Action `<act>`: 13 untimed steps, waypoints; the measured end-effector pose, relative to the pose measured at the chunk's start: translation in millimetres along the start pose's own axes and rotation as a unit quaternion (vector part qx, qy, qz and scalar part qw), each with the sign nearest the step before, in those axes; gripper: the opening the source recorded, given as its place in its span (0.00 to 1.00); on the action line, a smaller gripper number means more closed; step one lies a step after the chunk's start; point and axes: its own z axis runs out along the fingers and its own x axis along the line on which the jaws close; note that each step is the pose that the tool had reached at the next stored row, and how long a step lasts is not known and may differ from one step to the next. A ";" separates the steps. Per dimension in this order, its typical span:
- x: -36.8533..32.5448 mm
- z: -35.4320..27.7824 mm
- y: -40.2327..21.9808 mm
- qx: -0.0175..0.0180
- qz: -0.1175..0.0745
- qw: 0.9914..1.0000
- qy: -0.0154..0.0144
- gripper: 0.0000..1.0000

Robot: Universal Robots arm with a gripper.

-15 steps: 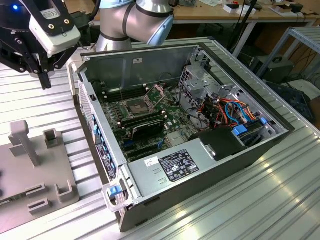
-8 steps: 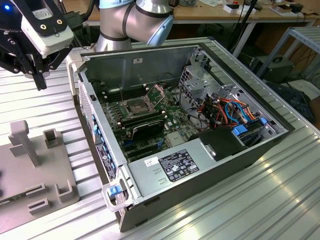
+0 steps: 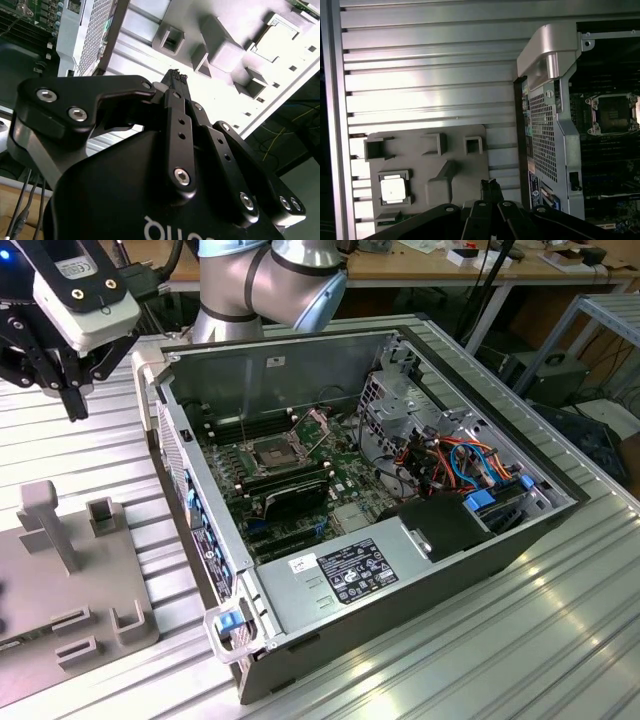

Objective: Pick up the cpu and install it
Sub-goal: 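Reach for the cpu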

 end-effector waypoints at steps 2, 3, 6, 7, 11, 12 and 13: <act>2.0 -0.1 -0.1 0.000 0.000 1.000 0.000 0.11; 2.7 -0.1 -0.2 0.000 0.000 1.000 0.000 0.11; 5.7 -0.2 -0.4 0.000 0.000 1.000 0.000 0.11; 6.5 -0.2 -0.5 0.000 0.000 1.000 0.000 0.11; 11.2 -0.3 -0.8 0.000 0.000 1.000 0.000 0.11; 13.2 -0.3 -1.0 0.000 0.000 1.000 0.000 0.11; 14.5 -0.4 -1.1 0.000 0.000 1.000 0.000 0.11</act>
